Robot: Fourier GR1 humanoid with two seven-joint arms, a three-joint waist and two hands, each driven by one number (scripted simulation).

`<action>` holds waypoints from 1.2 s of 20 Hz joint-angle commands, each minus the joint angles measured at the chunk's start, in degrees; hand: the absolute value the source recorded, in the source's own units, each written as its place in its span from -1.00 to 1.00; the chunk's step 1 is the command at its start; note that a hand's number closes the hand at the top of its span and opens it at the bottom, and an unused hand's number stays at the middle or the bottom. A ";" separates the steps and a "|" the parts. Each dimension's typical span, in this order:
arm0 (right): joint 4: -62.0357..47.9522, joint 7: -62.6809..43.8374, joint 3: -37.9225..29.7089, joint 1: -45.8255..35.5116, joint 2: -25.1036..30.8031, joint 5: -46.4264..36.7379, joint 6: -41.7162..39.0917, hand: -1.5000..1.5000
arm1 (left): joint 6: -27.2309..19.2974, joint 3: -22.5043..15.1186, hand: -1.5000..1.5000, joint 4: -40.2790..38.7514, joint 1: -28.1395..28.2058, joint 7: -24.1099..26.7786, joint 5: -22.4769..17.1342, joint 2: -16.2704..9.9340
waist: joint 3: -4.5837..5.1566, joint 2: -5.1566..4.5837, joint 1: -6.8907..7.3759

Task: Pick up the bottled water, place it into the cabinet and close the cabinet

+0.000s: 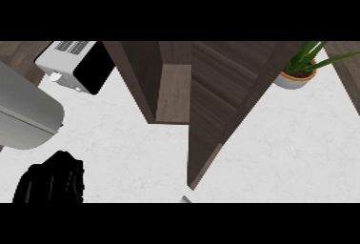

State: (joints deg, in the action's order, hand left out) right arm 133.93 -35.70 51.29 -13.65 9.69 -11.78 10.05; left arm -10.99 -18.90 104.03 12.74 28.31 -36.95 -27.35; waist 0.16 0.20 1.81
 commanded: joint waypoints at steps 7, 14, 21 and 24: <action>-18.13 -2.26 -6.88 -18.06 -9.18 1.80 12.25 1.00 | 5.93 4.53 1.00 0.41 4.49 1.46 -3.12 -3.01 | 0.05 -0.53 1.19; -35.65 5.07 -23.08 -29.29 -9.60 20.56 8.50 1.00 | 9.50 9.27 1.00 0.97 5.53 0.46 -5.25 -5.77 | -0.15 -0.74 0.48; -56.62 14.98 -32.41 -35.15 -9.67 27.93 -2.53 1.00 | 16.61 11.46 1.00 -1.92 11.45 5.19 -4.91 -6.11 | -0.13 -0.61 0.25; -64.44 18.78 -37.44 -38.09 -7.33 28.00 -7.92 1.00 | 14.07 11.26 1.00 1.02 9.71 2.25 -5.11 -4.97 | -0.16 -0.63 -0.21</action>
State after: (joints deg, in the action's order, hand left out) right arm 80.81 -21.72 19.24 -47.63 1.01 15.30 6.84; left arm 2.72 -8.75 104.59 23.14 31.75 -41.34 -32.57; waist 0.02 -0.10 1.98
